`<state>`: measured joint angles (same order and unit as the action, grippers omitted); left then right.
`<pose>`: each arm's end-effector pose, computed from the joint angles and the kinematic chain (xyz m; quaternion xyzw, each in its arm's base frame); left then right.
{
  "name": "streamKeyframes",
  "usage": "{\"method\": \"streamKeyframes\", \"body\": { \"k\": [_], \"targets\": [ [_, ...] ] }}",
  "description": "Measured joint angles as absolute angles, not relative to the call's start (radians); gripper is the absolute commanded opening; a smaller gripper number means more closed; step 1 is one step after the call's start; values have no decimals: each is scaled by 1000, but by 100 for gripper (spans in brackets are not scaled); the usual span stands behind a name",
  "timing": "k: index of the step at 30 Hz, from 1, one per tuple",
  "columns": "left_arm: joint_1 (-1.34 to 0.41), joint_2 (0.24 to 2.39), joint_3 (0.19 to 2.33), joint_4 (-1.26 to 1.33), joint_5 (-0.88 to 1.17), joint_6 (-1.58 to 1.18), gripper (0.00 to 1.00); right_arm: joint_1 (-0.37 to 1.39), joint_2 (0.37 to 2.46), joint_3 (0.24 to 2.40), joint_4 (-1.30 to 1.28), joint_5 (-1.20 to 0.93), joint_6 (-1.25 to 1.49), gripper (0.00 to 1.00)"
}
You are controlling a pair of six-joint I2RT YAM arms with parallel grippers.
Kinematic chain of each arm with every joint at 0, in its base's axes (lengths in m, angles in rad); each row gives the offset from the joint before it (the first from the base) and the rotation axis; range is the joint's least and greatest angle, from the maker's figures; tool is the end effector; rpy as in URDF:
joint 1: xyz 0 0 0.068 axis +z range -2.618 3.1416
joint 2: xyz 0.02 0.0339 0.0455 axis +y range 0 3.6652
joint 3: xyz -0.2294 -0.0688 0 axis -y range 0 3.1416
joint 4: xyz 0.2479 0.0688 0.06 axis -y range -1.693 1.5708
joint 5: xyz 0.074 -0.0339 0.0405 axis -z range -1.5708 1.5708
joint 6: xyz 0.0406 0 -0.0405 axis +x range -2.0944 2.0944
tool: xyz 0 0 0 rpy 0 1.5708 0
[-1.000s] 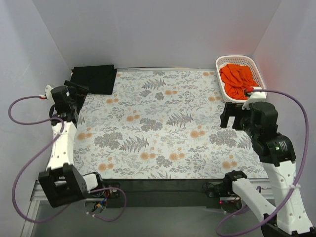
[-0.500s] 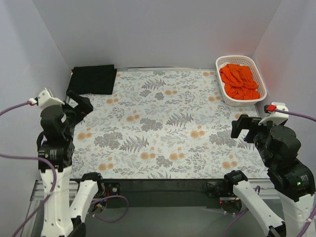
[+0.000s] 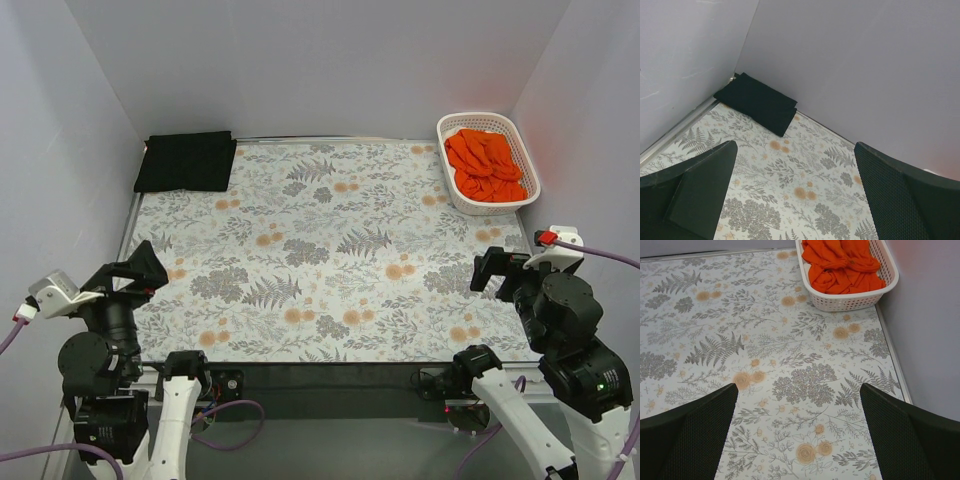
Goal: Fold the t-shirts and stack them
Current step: Reset both grippers
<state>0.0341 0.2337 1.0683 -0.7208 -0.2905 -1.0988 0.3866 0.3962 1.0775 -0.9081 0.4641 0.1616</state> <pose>0.0306 0.0127 0.4034 -0.4446 0.4979 -0.2917 0.6851 0.0723 0.0098 0.3800 0.0568 0.7729 -0.0093 0.6320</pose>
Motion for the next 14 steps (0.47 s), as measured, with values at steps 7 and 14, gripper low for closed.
{"method": "streamKeyframes", "body": {
  "k": [7,14],
  "targets": [
    [34,234,1031,-728,-325,-1093,98,387,340,1061,-897,467,150,98],
    [34,241,981,-689,-329,-1078,98,387,327,1036,-888,469,150,98]
  ]
}}
